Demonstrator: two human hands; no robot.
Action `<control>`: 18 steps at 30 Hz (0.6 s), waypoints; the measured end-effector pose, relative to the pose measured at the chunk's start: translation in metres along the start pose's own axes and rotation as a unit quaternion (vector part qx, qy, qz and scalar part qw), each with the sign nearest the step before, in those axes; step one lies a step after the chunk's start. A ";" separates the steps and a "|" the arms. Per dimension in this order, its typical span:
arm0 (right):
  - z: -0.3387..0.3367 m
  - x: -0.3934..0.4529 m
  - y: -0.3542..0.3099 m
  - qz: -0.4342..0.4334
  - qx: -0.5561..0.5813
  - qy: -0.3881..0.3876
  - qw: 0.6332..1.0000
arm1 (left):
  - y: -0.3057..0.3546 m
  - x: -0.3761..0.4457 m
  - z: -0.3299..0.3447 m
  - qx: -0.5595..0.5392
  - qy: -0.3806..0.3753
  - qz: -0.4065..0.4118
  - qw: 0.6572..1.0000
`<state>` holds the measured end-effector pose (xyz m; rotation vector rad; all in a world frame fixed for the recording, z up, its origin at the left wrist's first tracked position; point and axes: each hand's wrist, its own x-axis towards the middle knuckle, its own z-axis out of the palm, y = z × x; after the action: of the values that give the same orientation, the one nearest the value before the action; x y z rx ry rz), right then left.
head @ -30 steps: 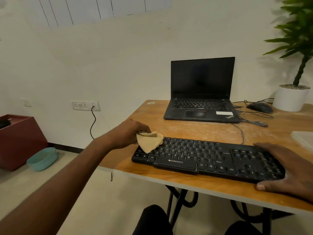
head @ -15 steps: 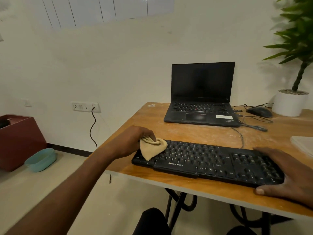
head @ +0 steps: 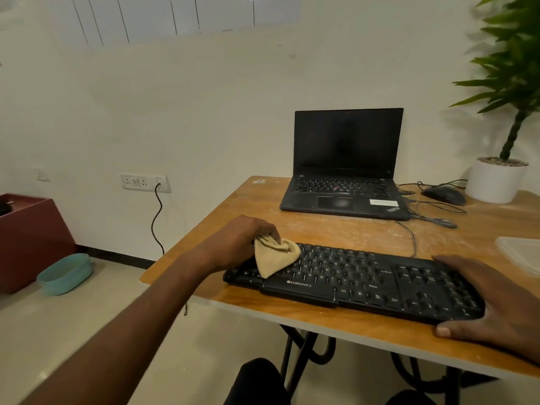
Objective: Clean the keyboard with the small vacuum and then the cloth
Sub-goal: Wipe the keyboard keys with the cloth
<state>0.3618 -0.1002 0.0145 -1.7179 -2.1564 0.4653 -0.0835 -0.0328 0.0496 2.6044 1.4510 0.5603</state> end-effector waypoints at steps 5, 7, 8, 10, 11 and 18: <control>0.000 0.002 0.003 0.003 -0.008 0.002 1.000 | -0.026 -0.024 -0.018 0.036 -0.003 -0.002 0.999; 0.000 0.002 0.002 0.007 -0.006 -0.004 1.000 | -0.029 -0.027 -0.019 0.037 0.004 -0.009 0.999; 0.000 0.002 0.002 0.005 -0.006 -0.009 1.000 | -0.026 -0.026 -0.017 0.031 0.007 -0.012 0.999; -0.002 0.003 0.002 0.002 -0.006 -0.017 1.000 | -0.015 -0.020 -0.011 0.012 0.009 -0.006 1.000; -0.003 0.002 0.002 0.002 -0.005 -0.019 1.000 | -0.007 -0.014 -0.007 0.000 0.007 -0.001 1.000; 0.001 0.001 0.005 0.005 -0.007 -0.004 1.000 | 0.011 -0.006 0.004 -0.013 -0.012 0.022 1.000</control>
<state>0.3656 -0.0986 0.0115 -1.7386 -2.1626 0.4612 -0.0761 -0.0429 0.0477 2.6184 1.3740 0.5465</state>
